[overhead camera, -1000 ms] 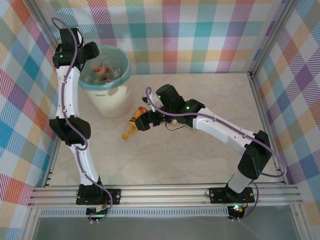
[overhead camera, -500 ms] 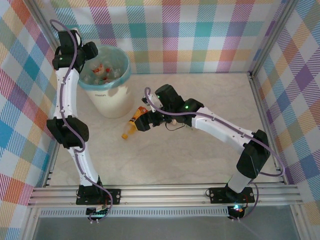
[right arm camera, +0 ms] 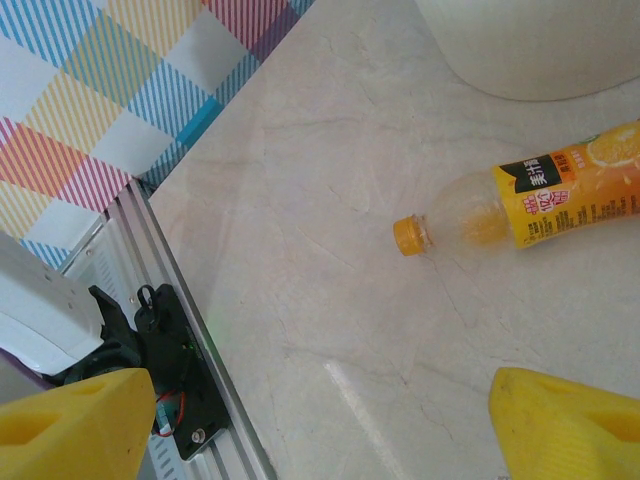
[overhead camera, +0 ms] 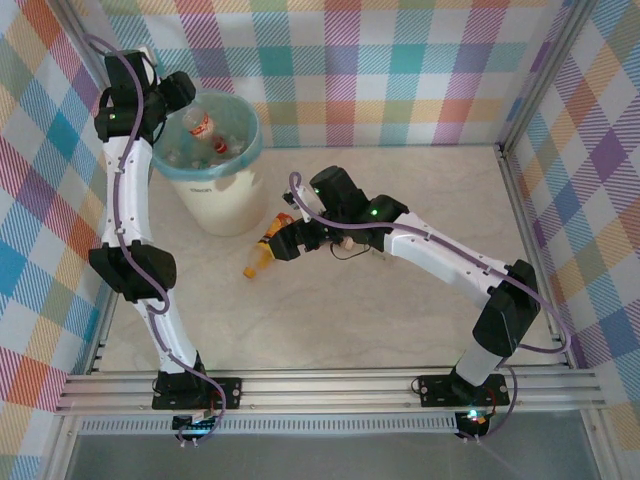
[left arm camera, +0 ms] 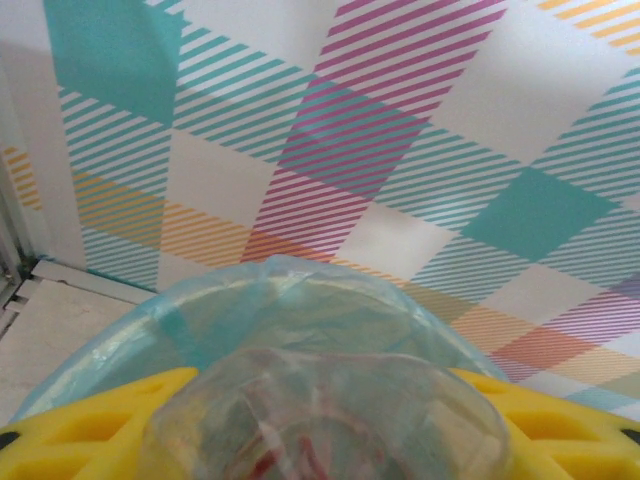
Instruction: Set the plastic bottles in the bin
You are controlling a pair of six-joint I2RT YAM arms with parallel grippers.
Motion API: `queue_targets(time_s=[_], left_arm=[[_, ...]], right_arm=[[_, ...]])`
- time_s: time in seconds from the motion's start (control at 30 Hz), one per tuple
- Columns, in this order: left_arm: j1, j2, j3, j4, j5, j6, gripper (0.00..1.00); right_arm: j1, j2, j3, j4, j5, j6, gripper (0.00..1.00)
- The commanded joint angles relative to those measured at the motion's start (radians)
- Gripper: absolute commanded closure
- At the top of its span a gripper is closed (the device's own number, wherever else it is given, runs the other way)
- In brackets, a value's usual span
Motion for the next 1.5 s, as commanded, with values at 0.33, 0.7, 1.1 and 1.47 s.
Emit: queue_targets(time_s=[0.33,0.7,1.1,1.47], left_arm=[[-0.136,-0.047,-0.182,-0.044,0.138,0.007,0.70],[-0.141,-0.004,-0.241,-0.093,0.001,0.110,0.69],[-0.195,0.093,-0.243,-0.134,-0.098,0.192,0.64],[-0.197,0.144,-0.167,-0.215,-0.121,0.196,0.44]], right_arm=[[0.007,0.013,0.011,-0.017,-0.017,-0.012,0.14],[0.007,0.018,0.002,-0.018,-0.014,-0.013,0.13],[0.007,0.023,0.008,-0.034,-0.008,-0.016,0.14],[0.007,0.017,0.011,-0.040,-0.004,-0.018,0.14]])
